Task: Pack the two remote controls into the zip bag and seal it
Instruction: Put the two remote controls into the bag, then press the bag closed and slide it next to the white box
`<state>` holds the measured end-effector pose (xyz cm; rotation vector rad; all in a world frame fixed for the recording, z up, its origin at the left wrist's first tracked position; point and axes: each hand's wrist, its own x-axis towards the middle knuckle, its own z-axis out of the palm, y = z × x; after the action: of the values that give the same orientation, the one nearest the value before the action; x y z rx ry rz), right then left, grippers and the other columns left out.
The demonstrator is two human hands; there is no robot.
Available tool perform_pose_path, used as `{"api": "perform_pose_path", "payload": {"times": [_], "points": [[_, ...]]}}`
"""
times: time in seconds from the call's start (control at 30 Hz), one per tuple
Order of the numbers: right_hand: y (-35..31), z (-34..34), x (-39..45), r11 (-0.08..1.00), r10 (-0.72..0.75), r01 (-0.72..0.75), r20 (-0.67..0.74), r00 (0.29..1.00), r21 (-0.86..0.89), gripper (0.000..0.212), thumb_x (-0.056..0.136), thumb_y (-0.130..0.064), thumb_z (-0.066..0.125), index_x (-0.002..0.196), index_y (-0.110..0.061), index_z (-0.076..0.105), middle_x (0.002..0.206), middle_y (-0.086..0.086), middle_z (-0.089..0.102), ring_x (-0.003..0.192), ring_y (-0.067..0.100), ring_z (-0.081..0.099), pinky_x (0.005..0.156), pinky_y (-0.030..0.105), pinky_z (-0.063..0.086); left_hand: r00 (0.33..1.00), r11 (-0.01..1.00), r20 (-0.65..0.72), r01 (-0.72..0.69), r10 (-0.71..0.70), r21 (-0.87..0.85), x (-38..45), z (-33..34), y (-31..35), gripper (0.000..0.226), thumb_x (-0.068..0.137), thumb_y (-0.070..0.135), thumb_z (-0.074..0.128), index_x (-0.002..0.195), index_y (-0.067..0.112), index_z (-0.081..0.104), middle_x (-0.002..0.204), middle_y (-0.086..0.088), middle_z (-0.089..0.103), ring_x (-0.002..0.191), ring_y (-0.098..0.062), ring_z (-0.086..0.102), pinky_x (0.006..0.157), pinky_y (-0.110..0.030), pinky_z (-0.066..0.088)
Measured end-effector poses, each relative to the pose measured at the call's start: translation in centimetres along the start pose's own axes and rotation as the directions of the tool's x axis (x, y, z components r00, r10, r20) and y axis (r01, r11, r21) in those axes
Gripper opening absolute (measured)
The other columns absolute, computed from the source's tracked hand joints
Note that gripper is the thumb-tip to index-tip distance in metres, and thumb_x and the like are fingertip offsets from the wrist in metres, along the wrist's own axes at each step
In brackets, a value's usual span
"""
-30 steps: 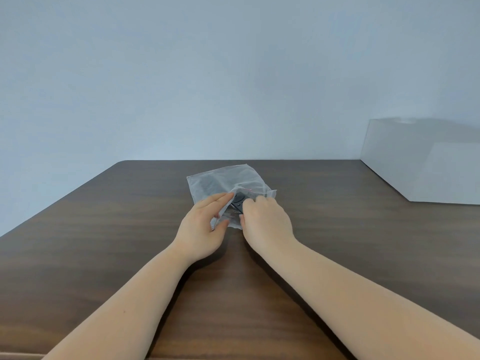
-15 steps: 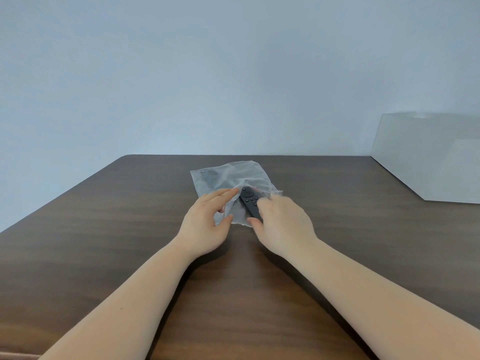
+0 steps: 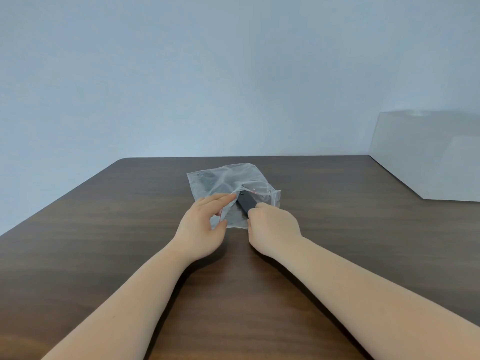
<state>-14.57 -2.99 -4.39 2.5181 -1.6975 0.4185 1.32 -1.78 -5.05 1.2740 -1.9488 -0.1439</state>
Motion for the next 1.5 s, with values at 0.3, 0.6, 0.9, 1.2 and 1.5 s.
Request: {"api": "perform_pose_path", "payload": {"times": [0.3,0.6,0.9,1.2,1.5], "points": [[0.2,1.0,3.5,0.996,0.077,-0.065,0.197,0.977,-0.068,0.031,0.091,-0.012,0.041,0.120,-0.010,0.050,0.120,0.006,0.056,0.105,0.030,0.058,0.067,0.039,0.043,1.000,1.000,0.009,0.005,-0.005,-0.009,0.2,0.1,-0.3,0.059,0.072,0.020,0.074,0.125,0.029,0.051,0.120,0.021,0.050,0.099,-0.006,0.044,0.081,-0.010,0.031],[1.4,0.9,3.9,0.996,0.026,-0.039,0.140,0.990,0.086,0.027,0.090,-0.018,0.039,0.107,-0.021,0.060,0.109,0.001,0.064,0.096,0.027,0.060,0.068,0.035,0.047,0.989,0.999,0.148,0.031,-0.028,-0.017,0.0,0.1,-0.9,0.071,0.071,-0.001,0.049,0.129,0.038,0.041,0.111,0.018,0.059,0.105,-0.005,0.054,0.084,-0.018,0.040],[6.0,-2.1,3.1,0.906,0.212,-0.131,-0.165,0.963,0.404,0.015,0.087,-0.026,0.053,0.098,-0.023,0.062,0.104,0.001,0.061,0.089,0.022,0.058,0.074,0.033,0.047,0.985,0.982,0.037,0.163,-0.167,0.094,0.3,-1.4,-0.7,0.009,0.079,0.020,0.067,0.082,0.026,0.072,0.089,0.011,0.072,0.091,-0.011,0.063,0.084,-0.033,0.050],[7.2,-2.3,1.6,0.751,0.018,-0.168,0.235,0.972,0.638,0.026,0.083,-0.027,0.069,0.109,-0.029,0.068,0.101,-0.004,0.071,0.086,0.011,0.070,0.085,0.025,0.049,0.984,0.977,0.006,0.178,-0.180,0.120,0.3,-2.7,-1.8,0.008,0.078,0.026,0.068,0.083,0.030,0.073,0.079,0.018,0.066,0.088,-0.012,0.059,0.077,-0.031,0.048],[7.4,-4.0,1.9,0.950,-0.023,0.001,0.066,0.998,0.313,0.014,0.084,-0.022,0.068,0.070,-0.021,0.069,0.071,-0.012,0.062,0.071,0.011,0.058,0.059,0.014,0.041,0.928,0.958,-0.238,0.275,-0.286,-0.081,0.6,-3.6,-1.7,0.007,0.074,0.018,0.074,0.074,0.024,0.071,0.073,0.019,0.066,0.071,0.000,0.062,0.068,-0.008,0.045]]}}
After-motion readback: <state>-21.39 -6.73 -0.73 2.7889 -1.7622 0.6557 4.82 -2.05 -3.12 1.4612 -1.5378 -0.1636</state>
